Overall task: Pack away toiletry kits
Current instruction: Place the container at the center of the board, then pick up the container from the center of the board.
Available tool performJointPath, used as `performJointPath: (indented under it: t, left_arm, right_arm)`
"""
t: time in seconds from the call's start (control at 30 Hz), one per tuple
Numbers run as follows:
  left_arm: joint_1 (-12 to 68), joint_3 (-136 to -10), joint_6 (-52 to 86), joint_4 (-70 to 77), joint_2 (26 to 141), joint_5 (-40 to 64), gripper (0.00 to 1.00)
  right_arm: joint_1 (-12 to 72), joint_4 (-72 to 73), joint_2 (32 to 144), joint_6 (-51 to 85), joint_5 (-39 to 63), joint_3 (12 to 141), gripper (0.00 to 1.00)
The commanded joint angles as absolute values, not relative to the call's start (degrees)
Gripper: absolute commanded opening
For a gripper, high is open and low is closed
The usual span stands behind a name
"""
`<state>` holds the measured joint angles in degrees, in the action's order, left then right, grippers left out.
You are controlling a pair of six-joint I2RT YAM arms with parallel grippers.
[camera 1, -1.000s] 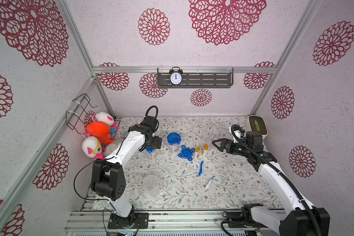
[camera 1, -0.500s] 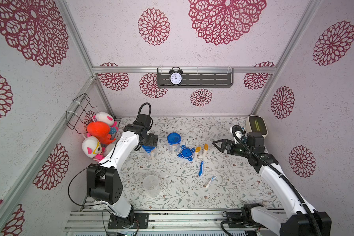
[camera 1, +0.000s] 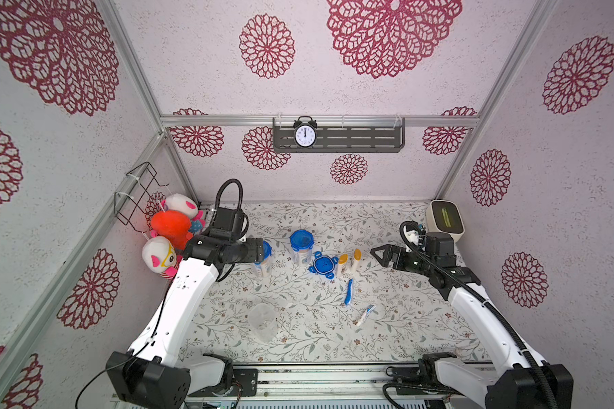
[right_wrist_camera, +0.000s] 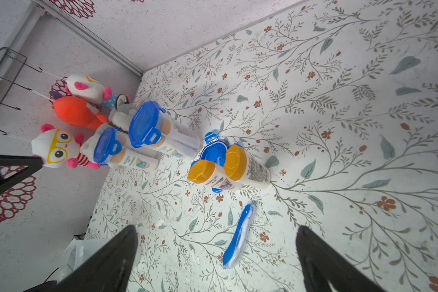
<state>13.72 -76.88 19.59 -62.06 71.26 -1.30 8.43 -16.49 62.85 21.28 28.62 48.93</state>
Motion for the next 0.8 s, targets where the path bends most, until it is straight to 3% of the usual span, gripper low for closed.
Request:
performJointPath:
  t: [0.0,0.17,0.37,0.5,0.77]
  left_arm:
    - [13.60,-78.42,19.78,-75.39,71.07,3.49,0.79]
    - [14.40,-78.18,21.50,-84.88,71.79,3.14,0.66]
    - [15.96,-74.65,23.88,-85.30,65.04,8.29,0.48]
    - [18.05,-71.76,27.54,-86.96,62.20,9.31,0.47]
    - [25.71,-64.34,39.34,-82.46,59.53,4.67,0.55]
  right_arm:
    - [8.88,-17.07,62.94,19.25,26.87,48.97,0.99]
    - [9.02,-16.40,63.81,19.16,26.76,47.98,0.99]
    - [9.05,-14.20,65.38,19.92,26.49,47.82,0.99]
    - [9.01,-12.40,66.20,20.77,27.49,48.39,0.99]
    - [9.04,-10.72,66.93,20.88,28.87,48.68,0.99]
